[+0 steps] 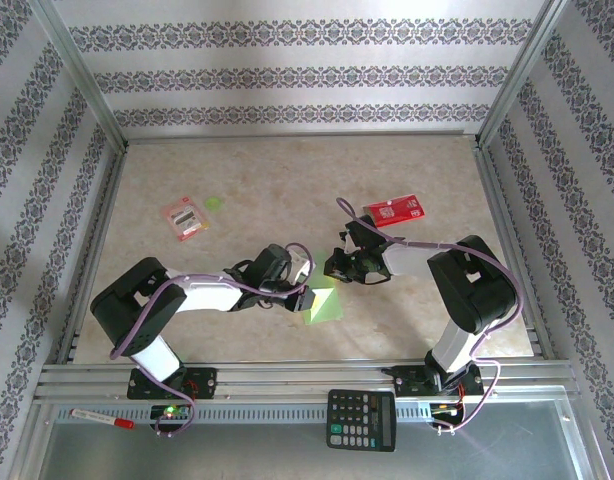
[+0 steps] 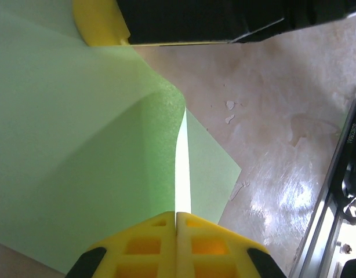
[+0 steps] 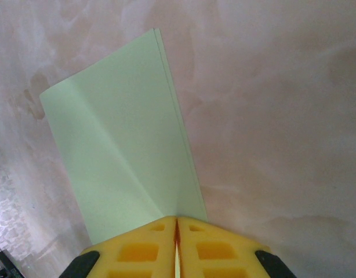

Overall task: Fold a paper plane with a square sheet of paper (pick it up from the middle)
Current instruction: Fold the triangle at the bottom-center of the table.

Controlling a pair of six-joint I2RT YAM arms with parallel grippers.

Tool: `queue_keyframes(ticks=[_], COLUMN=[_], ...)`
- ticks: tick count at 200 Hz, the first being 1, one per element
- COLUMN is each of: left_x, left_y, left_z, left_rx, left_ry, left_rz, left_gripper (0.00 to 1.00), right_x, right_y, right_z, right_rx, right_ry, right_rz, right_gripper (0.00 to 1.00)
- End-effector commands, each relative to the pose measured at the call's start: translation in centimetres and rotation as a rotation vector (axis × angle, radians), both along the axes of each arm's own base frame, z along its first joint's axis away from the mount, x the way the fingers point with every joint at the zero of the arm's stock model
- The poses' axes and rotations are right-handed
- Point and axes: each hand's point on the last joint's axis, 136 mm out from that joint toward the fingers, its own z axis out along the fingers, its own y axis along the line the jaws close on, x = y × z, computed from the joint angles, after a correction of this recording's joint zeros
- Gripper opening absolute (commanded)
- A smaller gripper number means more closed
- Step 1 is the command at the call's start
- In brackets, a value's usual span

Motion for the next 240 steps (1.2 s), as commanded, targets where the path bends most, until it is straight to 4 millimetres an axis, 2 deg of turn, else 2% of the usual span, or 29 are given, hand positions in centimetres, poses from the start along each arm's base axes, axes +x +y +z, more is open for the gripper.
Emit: queue_keyframes(ticks=[1,105,240], left_x=[0.5,1.1,0.8], left_y=[0.4,2.6,3.6], left_z=[0.2,-1.2,-2.5], left_rx=[-0.018,0.050,0.095], left_ry=[0.001,0.024,0.054], left_rz=[0.018,0.070,0.079], left_gripper=[0.00,0.00,0.00], right_x=[-1.2,-1.1,-1.0], right_y=[-0.9,-0.7,-0.4], right_z=[-1.4,-1.3,-1.2], right_rx=[-0.052,-0.045,-0.047], right_ry=[0.021,0.019,0.014], right_rz=[0.013,0.011,0.019], right_gripper=[0.10,0.10,0.11])
